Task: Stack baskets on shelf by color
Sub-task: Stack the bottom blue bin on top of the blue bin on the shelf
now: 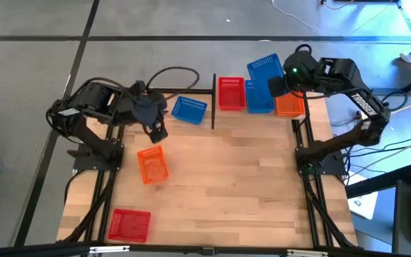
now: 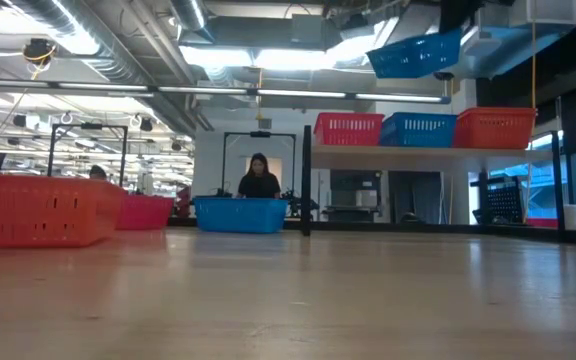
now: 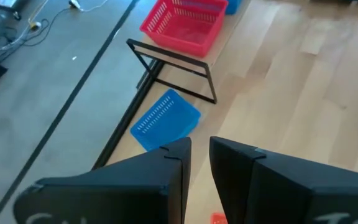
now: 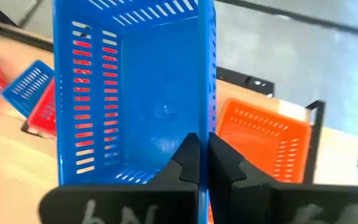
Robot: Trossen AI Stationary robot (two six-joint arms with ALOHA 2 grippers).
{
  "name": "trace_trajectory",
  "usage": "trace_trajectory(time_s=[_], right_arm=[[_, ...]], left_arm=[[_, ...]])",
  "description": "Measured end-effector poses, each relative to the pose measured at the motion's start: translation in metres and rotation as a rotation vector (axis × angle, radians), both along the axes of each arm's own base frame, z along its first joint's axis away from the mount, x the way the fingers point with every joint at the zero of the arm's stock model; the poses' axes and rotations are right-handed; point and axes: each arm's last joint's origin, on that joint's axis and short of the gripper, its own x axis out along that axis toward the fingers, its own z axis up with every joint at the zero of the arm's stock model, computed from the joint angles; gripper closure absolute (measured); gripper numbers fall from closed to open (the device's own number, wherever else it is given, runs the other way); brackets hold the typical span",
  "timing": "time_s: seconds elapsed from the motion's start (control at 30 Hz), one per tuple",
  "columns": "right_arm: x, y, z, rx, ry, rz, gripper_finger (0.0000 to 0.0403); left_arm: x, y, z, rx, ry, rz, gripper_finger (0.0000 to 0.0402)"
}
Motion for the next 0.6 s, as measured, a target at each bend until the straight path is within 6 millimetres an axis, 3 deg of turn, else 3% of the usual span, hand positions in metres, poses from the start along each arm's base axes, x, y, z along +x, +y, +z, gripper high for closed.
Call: trace_trajectory(time_s=[0.13,0.37,0.6], right_arm=[[-0.004,-0.014,-0.014,0.047,-0.092,-0.026,0.0401],[-0.002,-0.038,-0.049,0.167,-0.103,-0.042,0.0401],[-0.001,-0.05,-0.055,0.192,-0.179,-0.035,0.0398]], left_arm=[[0.002,0.007,0.0,-0.033,-0.009,-0.001,0.0351],[0.003,0.008,0.0,-0.031,-0.001,-0.012,0.0351],[0.003,0.008,0.0,-0.031,-0.001,-0.012,0.0351]])
